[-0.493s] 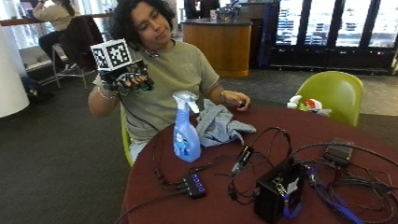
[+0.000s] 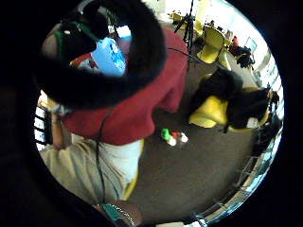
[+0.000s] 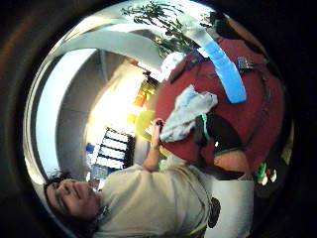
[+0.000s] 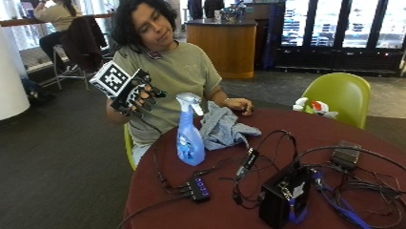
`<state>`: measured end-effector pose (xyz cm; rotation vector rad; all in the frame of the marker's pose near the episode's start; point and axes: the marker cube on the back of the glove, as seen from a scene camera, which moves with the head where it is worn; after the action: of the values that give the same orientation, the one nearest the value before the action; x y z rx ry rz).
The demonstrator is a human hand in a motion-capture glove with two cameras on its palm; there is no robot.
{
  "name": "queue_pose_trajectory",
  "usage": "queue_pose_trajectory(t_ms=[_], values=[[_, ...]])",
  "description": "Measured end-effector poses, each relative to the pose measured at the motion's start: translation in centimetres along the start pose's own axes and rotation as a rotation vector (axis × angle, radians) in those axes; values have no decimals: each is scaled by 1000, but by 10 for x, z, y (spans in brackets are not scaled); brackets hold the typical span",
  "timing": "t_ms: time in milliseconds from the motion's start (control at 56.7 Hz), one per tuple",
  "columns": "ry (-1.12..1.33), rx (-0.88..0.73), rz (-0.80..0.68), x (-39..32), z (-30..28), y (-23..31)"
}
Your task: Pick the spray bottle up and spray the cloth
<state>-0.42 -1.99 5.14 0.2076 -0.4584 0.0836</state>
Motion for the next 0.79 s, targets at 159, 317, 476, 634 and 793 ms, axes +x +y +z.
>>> queue_pose_trajectory(t_ms=[159, 317, 476, 634, 793], values=[[-16, 71, 61, 1, 22, -17], [-247, 154, 127, -5, 45, -44], [-393, 188, 172, -10, 61, -64], [-515, 284, 204, -7, 74, -78], [-608, 497, 206, 1, 82, -98]])
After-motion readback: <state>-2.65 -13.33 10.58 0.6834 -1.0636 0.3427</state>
